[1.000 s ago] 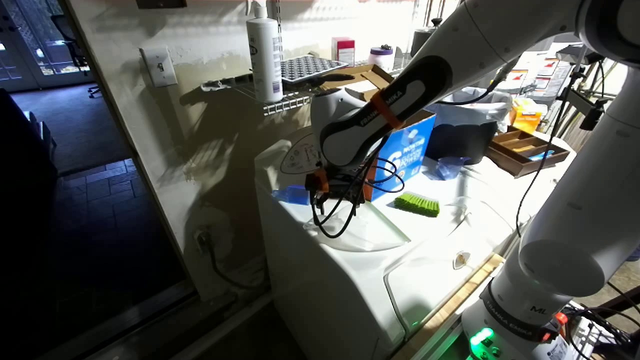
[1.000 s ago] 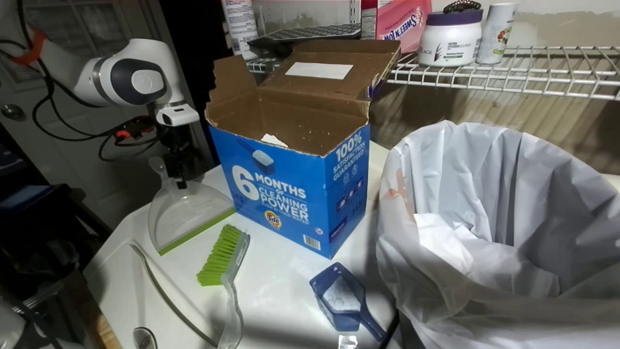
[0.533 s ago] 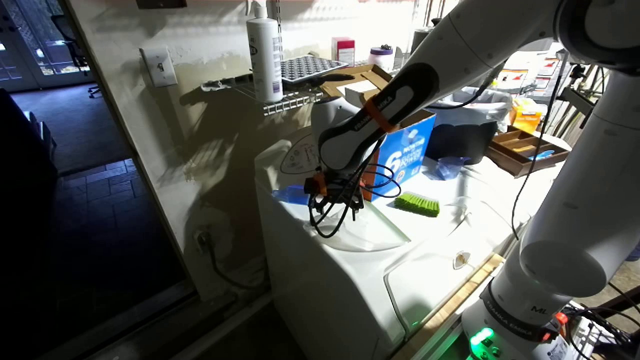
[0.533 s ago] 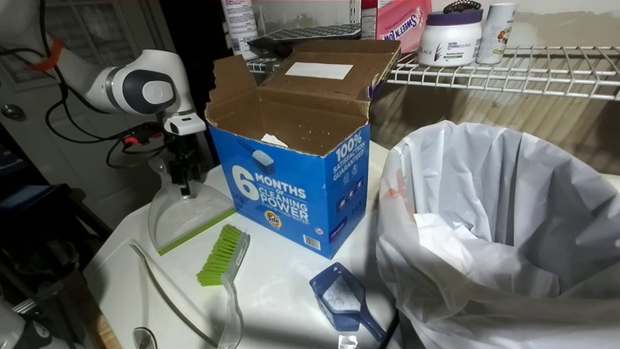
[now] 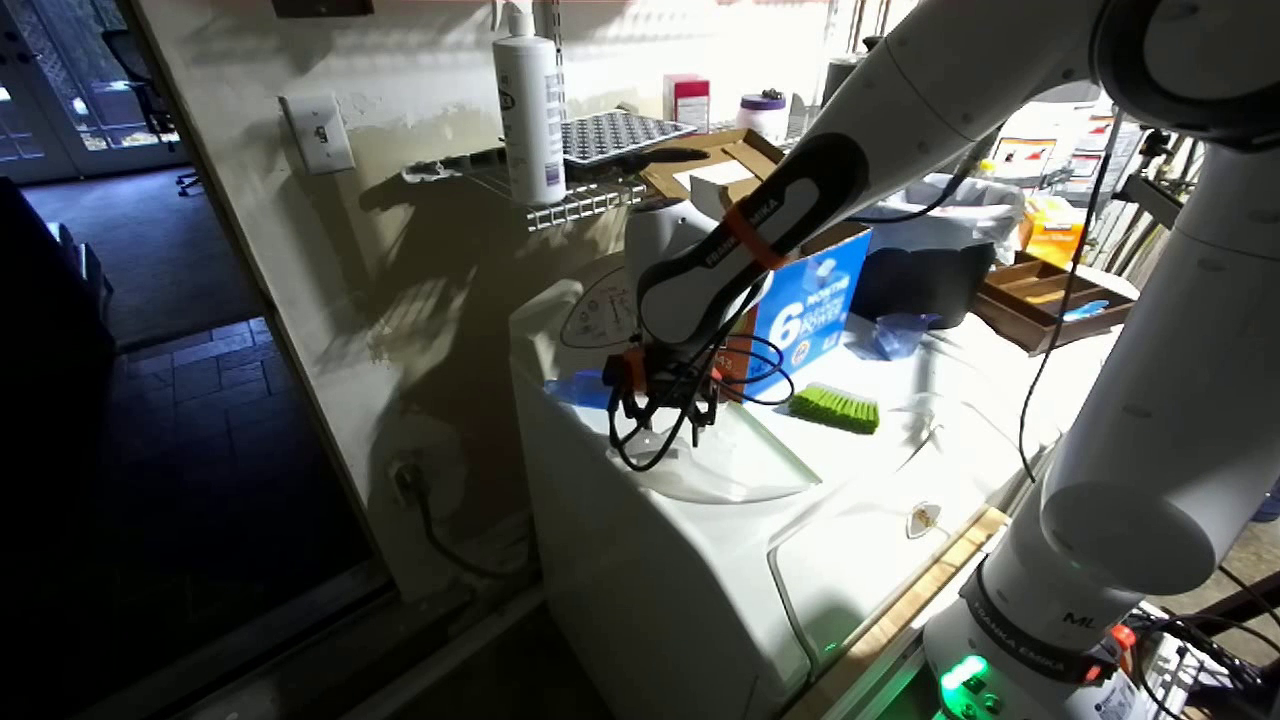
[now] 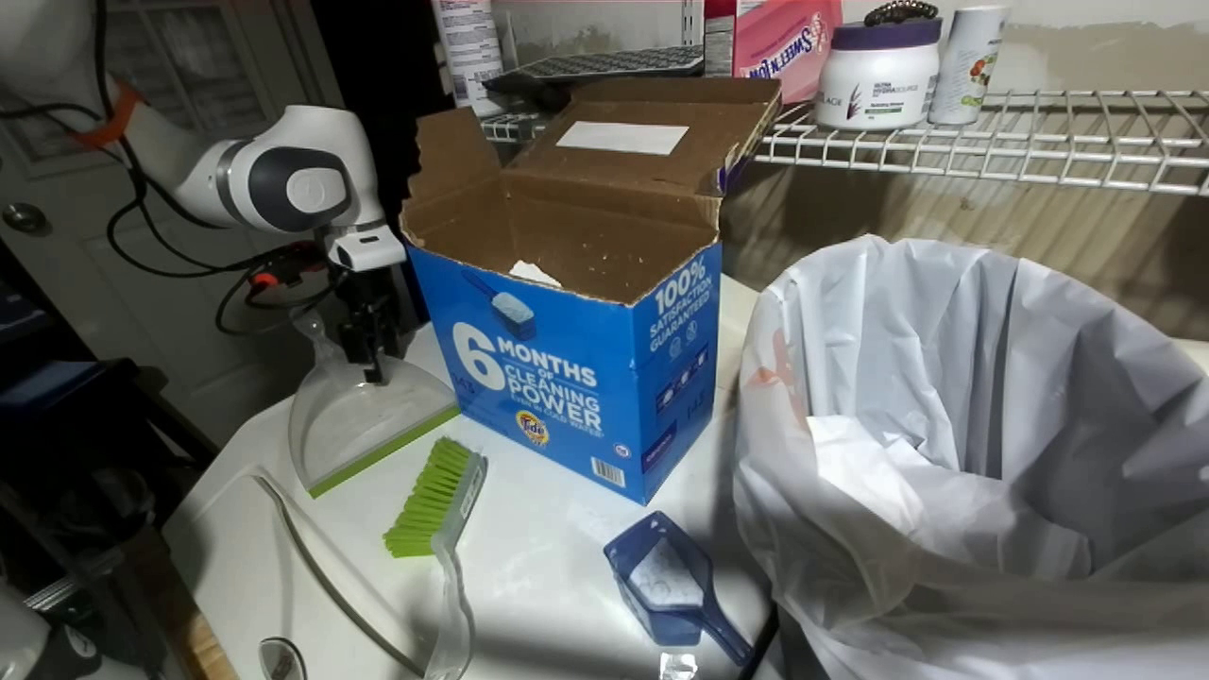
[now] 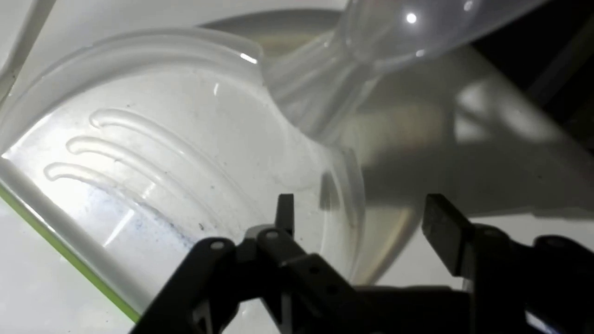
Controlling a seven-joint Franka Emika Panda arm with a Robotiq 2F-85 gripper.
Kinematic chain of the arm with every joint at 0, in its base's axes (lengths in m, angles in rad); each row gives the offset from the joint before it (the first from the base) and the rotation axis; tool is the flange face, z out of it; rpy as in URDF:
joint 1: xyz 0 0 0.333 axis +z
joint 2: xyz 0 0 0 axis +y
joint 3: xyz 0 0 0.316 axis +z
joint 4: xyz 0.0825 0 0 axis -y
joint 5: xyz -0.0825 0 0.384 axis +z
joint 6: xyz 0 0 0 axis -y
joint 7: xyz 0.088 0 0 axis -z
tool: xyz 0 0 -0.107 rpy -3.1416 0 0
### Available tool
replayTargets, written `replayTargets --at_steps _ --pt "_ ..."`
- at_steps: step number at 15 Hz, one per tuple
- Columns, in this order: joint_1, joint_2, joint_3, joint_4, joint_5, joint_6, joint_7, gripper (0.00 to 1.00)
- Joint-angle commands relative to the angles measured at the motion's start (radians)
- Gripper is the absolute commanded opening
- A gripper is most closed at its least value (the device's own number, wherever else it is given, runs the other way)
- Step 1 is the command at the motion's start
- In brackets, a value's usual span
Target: Move the dustpan forward
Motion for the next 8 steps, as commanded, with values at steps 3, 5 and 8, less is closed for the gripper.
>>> replayTargets --at_steps 3,5,8 --pt "0.027 0.005 -0.023 0.014 0.002 0.003 0.069 0.29" --pt "0.029 -0.002 -0.025 0.013 -0.001 -0.002 0.093 0.15" --pt "0.026 -0.015 -0.026 0.016 0.006 -0.016 0.102 0.0"
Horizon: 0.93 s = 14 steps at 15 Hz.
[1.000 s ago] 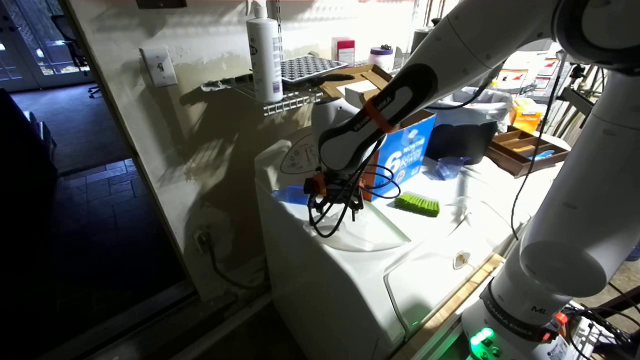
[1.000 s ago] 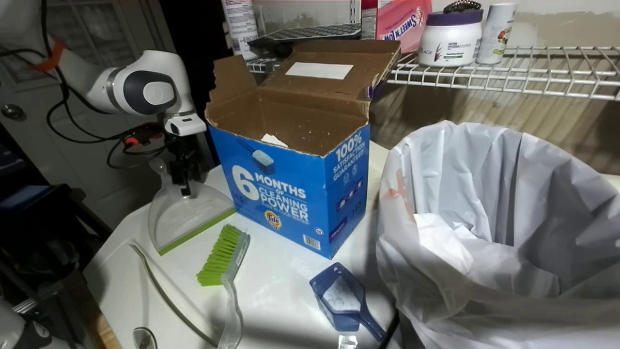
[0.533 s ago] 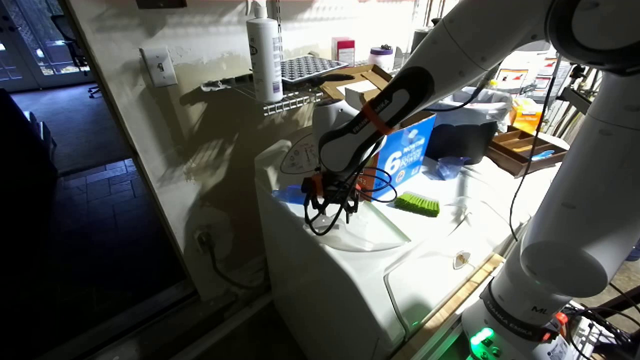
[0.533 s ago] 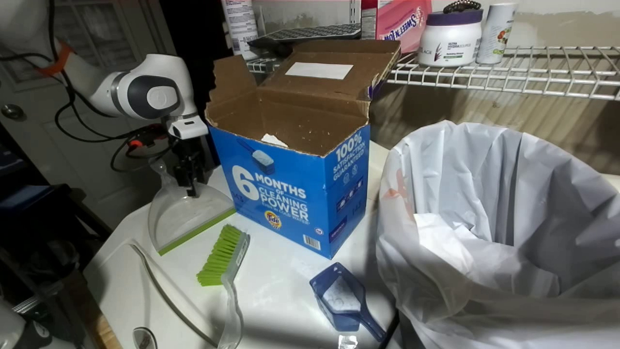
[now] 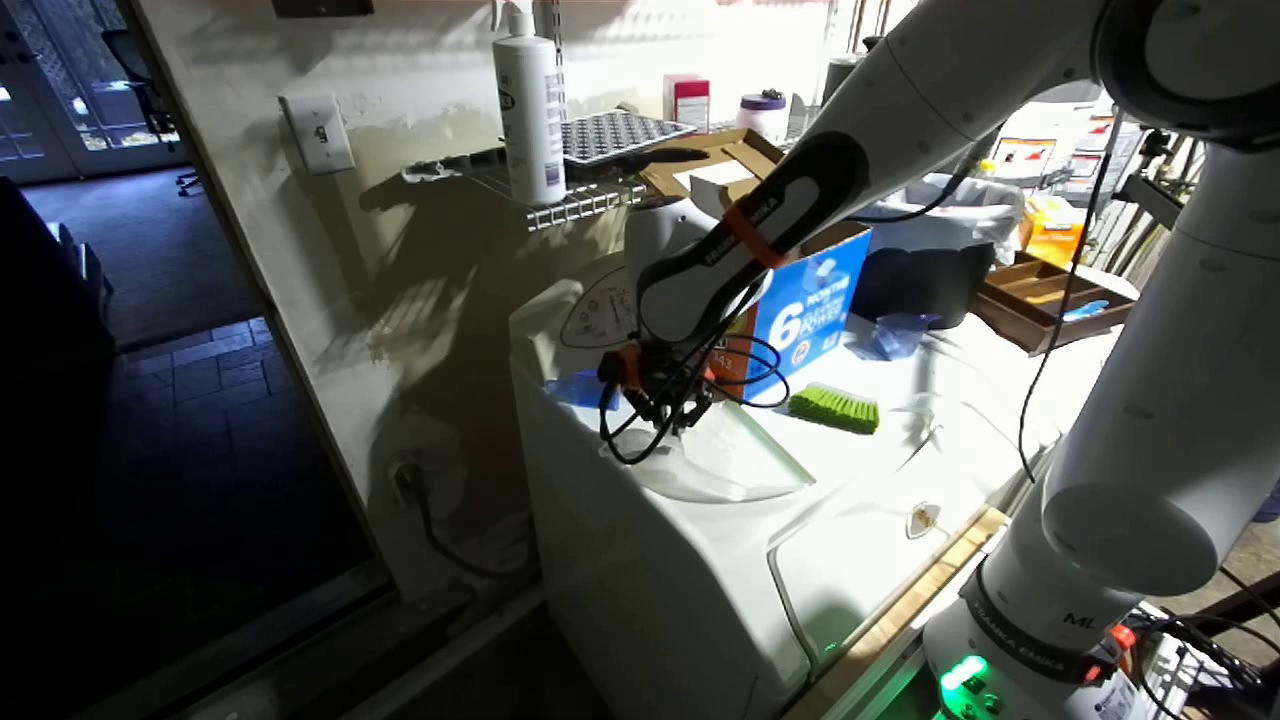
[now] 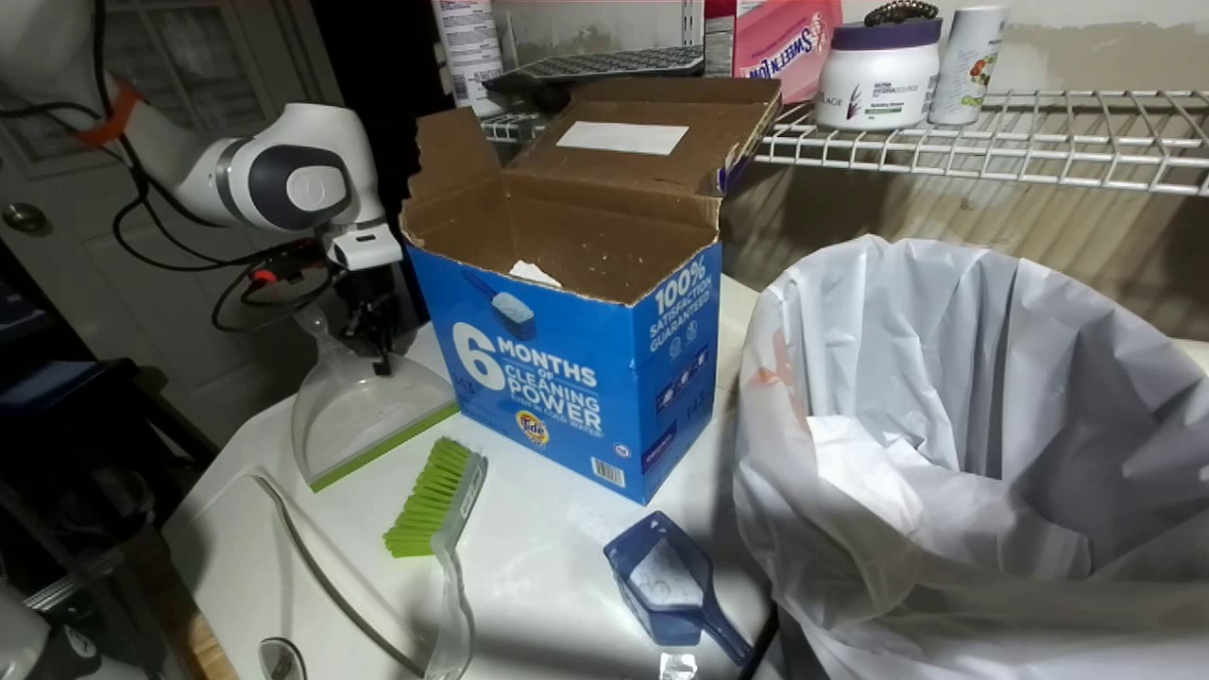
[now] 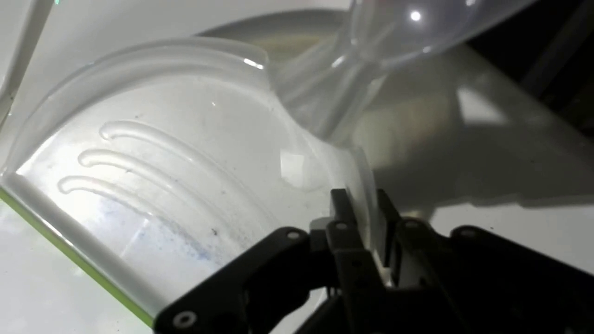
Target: Move the dustpan forward
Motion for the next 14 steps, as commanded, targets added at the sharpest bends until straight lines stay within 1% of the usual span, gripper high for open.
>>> replayTargets --at_steps 1,2,3,8,11,14 --pt "0.016 -0.021 -0.017 0.012 0.003 -0.021 0.041 0.0" --pt "0.015 -0.03 -0.017 0.015 0.019 -0.037 0.038 0.0" --pt "0.016 -0.038 -0.019 0.017 0.003 -0.052 0.054 0.02" --pt "0.016 -0.124 -0.01 0.013 -0.014 -0.146 0.094 0.02" --pt "0.01 -0.178 -0.005 0.014 0.022 -0.186 0.076 0.02" --pt "0.008 -0.211 -0.003 0.018 0.084 -0.205 0.078 0.02"
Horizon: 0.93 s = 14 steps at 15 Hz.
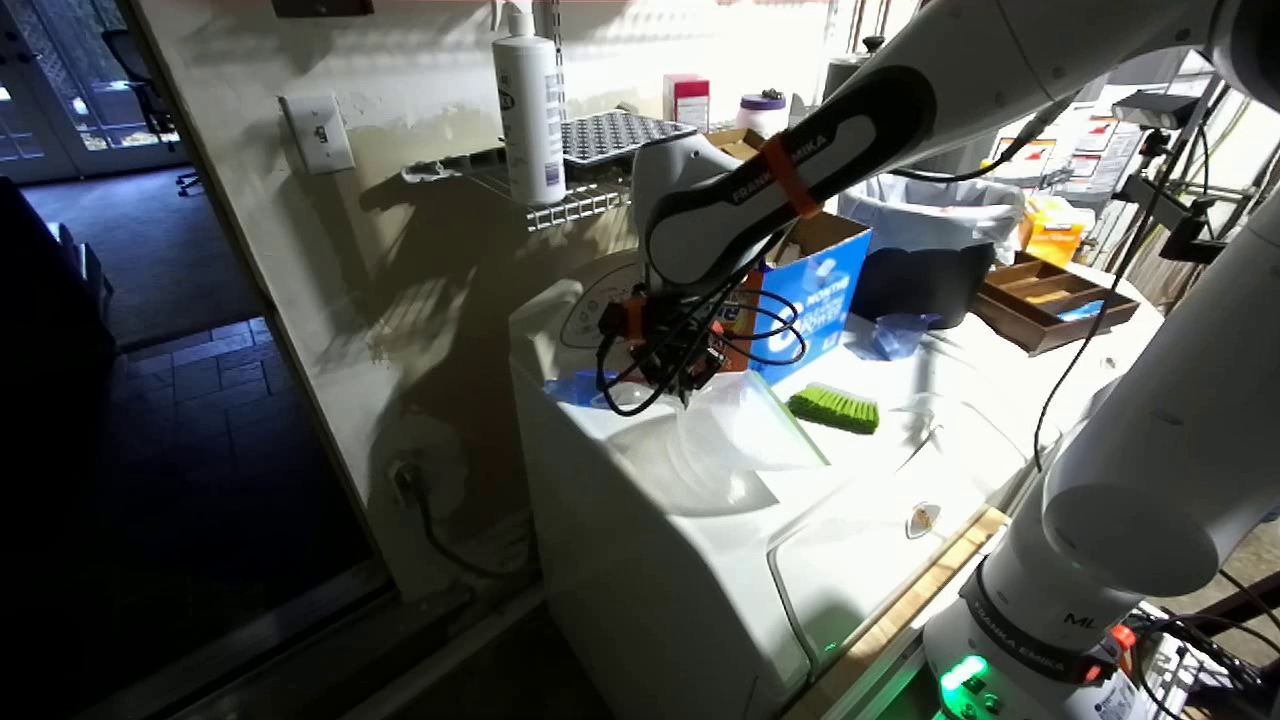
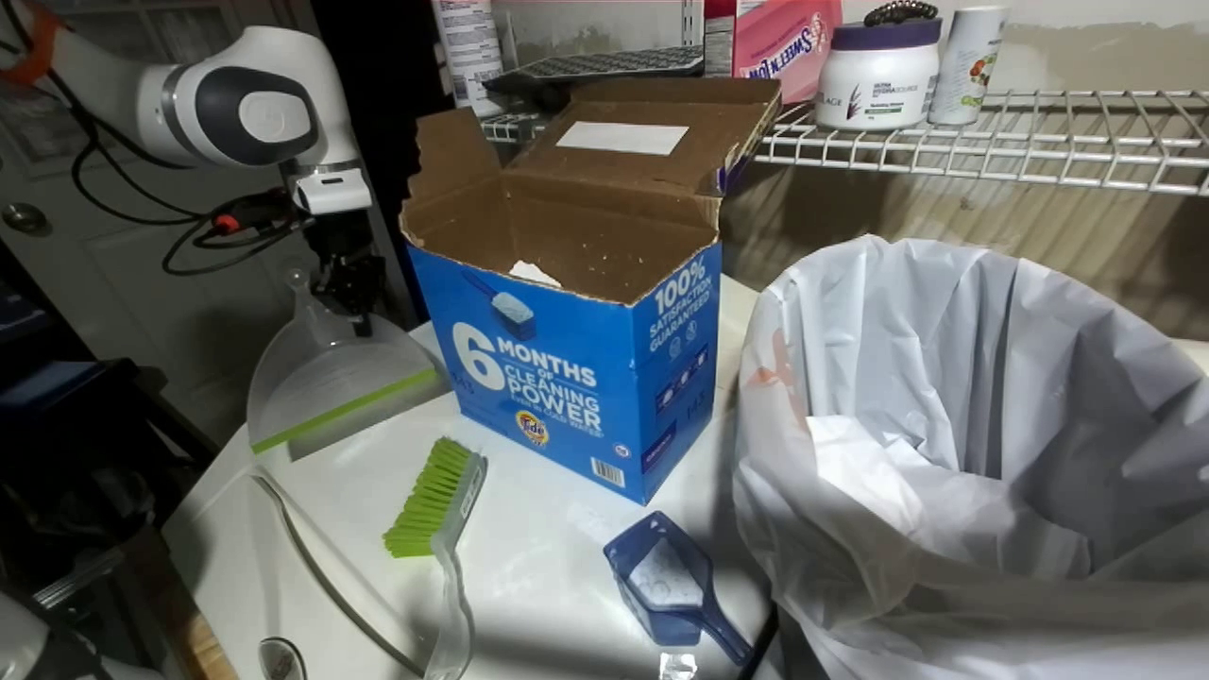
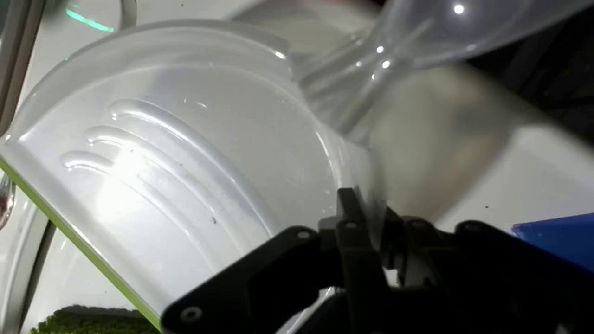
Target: Move the dustpan forward
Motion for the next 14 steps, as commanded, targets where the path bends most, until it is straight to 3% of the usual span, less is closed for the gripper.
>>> replayTargets --at_steps 1,4,12,14 --pt "0.002 -0.05 0.004 0.002 0.078 -0.035 0.032 0.02" --pt "-0.006 -0.071 0.01 0.003 0.091 -0.025 0.126 0.02" --pt "-0.028 -0.111 0.056 0.046 -0.053 -0.072 0.557 0.02" --pt "-0.016 -0.102 0.04 0.031 -0.029 -0.049 0.492 0.07"
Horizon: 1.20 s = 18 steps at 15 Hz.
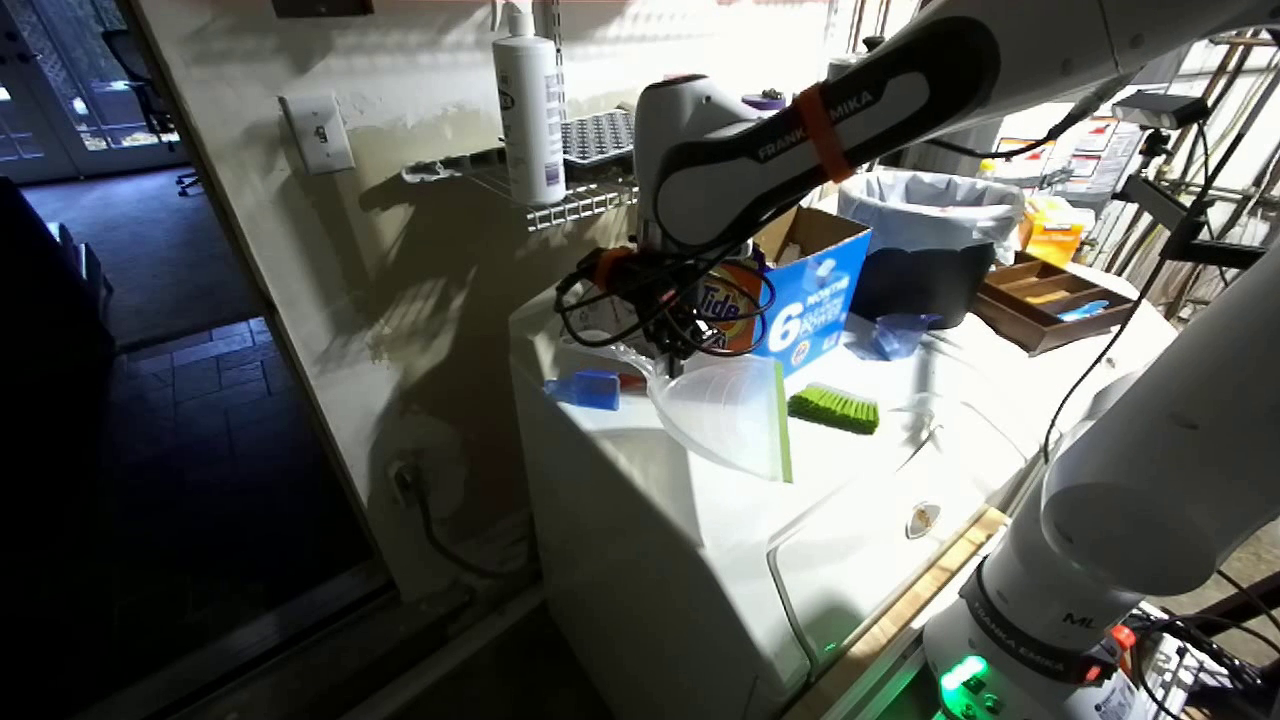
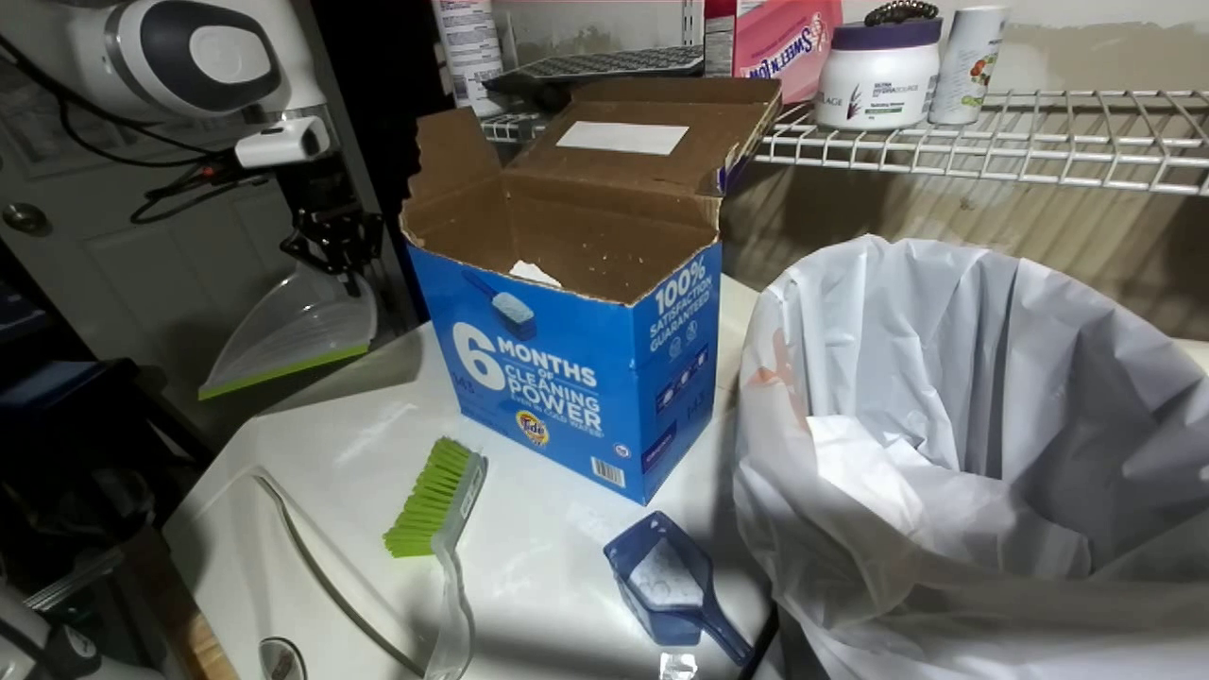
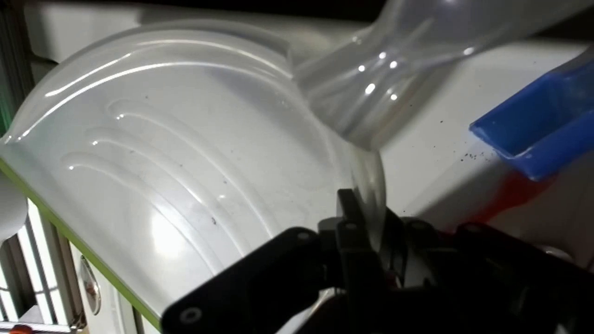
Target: Move the dustpan forward
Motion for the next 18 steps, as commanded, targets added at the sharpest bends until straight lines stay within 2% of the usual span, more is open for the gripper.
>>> replayTargets --at_steps 1,3,4,11,18 --pt "-0.002 0.0 0.007 0.009 -0.008 -0.016 0.016 0.07" --pt "-0.001 0.0 0.011 0.016 -0.013 -0.025 0.028 0.07" --pt "-0.001 0.0 0.011 0.016 -0.014 -0.025 0.029 0.02" --pt "-0.032 0.045 0.011 0.028 -0.016 0.037 0.359 0.02" --pt "-0.025 0.079 0.018 0.06 -0.055 0.118 0.552 0.02"
